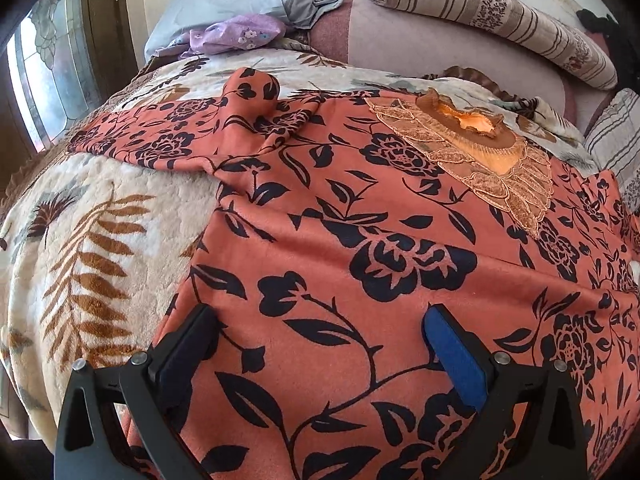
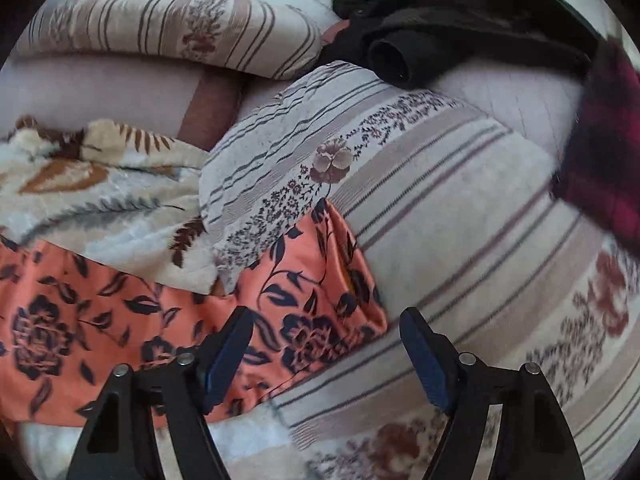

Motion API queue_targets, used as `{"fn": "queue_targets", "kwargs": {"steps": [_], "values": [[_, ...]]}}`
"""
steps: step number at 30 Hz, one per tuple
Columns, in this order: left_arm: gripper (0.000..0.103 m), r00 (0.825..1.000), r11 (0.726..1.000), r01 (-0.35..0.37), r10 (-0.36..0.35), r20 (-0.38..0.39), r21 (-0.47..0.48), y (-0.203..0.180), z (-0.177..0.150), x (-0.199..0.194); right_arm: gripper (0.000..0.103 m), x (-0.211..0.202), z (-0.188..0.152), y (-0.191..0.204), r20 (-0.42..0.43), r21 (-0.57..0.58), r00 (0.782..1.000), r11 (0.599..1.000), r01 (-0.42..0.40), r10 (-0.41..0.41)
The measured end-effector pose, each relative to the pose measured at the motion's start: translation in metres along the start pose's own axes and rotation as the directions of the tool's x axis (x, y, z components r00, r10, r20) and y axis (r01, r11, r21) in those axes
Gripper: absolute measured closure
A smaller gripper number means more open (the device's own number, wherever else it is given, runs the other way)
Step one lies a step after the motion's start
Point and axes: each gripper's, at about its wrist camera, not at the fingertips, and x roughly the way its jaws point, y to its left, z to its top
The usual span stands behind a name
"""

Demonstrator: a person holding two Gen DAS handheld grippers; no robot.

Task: Fold small clothes
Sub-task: 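Move the right tool to the sleeve and close on its cuff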

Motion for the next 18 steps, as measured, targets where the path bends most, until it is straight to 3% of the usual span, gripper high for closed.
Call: {"fn": "queue_targets", "kwargs": {"steps": [2,4,5,8,12,14,18], "values": [[0.0,1.0,1.0,0.005,-0.005,-0.002,-0.012,0.002,0.002,0.001,0.026,0.029,0.003,0.007,-0.071,-0.019,0.997,1.0,0.014,-0.015],[0.0,1.0,1.0,0.003,-0.003,-0.005,-0.014,0.002,0.003,0.002,0.05,0.045,-0.002,0.016,-0.13,-0.072,0.99,0.996,0.047,-0.056],[0.0,1.0,1.0,0.002,-0.002,-0.007,-0.014,0.002,0.004,0.003,0.085,0.05,-0.003,0.019,-0.163,-0.089,0.984,0.995,0.053,-0.067],[0.0,1.0,1.0,0.008,-0.009,-0.018,-0.028,0.003,0.007,0.004,0.1,0.034,0.004,0.008,-0.179,-0.006,0.984,1.0,-0.021,0.02],[0.0,0.998,0.998,0.039,-0.041,-0.04,-0.044,0.008,0.01,0.002,0.1,-0.03,0.042,-0.017,-0.105,0.103,0.972,0.975,-0.199,0.21],[0.0,0.996,0.995,0.067,-0.071,-0.047,-0.076,0.013,0.012,0.0,0.1,-0.081,0.07,-0.027,-0.028,0.136,0.95,0.943,-0.304,0.311],[0.0,0.991,0.983,0.116,-0.124,-0.05,-0.144,0.025,0.013,-0.006,0.1,-0.206,0.122,-0.034,0.153,0.151,0.844,0.832,-0.534,0.514]]}}
